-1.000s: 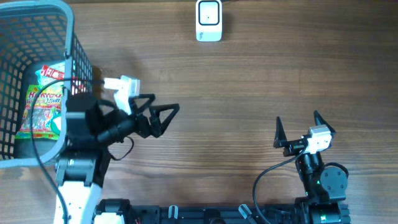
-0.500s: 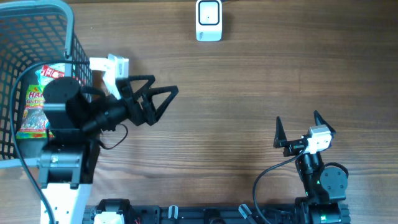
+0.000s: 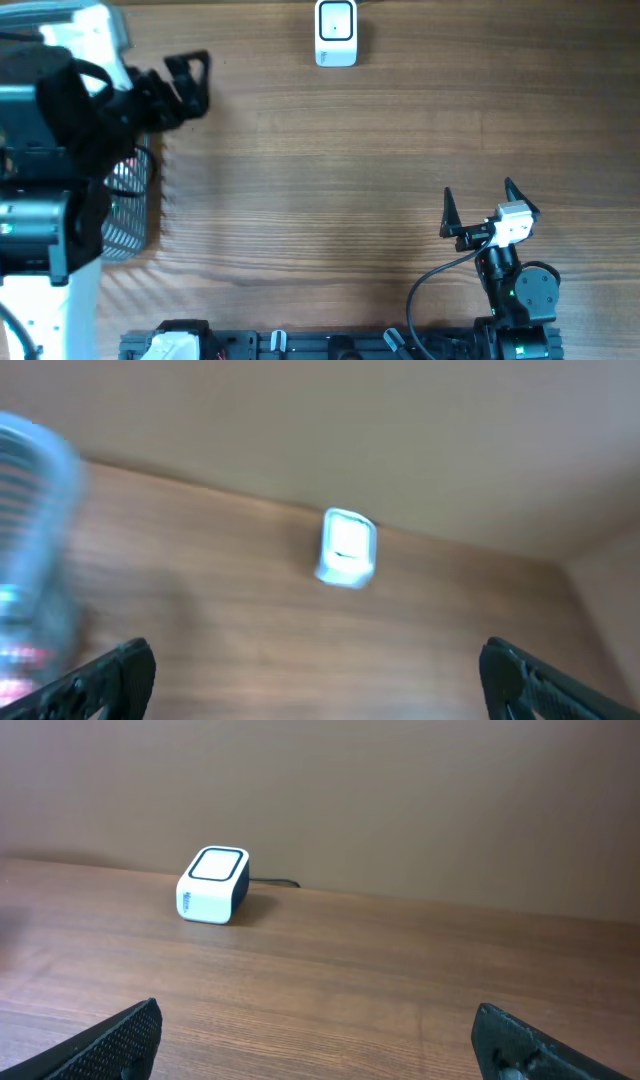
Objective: Scan the item barcode
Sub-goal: 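Reach the left gripper into the basket and grasp the green-lidded jar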
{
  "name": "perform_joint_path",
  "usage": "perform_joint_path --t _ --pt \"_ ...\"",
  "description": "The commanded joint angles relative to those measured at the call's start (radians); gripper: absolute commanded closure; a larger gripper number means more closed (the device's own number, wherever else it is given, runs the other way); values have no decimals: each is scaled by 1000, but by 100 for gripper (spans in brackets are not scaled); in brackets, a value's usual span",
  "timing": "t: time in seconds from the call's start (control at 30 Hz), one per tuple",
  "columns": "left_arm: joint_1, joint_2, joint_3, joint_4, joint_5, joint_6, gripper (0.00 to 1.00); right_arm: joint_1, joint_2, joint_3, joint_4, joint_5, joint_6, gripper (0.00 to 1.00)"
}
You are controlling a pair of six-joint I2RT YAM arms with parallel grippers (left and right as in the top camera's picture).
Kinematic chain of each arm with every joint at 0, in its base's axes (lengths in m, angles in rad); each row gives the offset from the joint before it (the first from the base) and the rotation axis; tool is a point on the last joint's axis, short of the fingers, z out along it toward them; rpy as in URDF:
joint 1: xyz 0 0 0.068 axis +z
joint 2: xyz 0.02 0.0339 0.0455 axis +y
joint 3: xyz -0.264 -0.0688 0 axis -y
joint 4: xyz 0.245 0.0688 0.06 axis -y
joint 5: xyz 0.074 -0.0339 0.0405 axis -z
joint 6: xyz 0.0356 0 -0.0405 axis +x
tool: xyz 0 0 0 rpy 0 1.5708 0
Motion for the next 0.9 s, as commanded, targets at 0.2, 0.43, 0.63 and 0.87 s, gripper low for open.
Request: perform_joint_path --t 0.2,0.43,0.63,0.87 --pt "308 101 129 -46 -304 -95 0 4 -2 -1 3 14 -17 0" --pt "508 179 129 -100 -303 -120 0 4 -2 -1 3 14 -17 0" --pt "507 256 122 -218 -278 -122 0 4 -2 -1 3 14 -17 0" --pt "539 446 122 -507 -322 -390 0 4 -2 -1 3 14 -17 0"
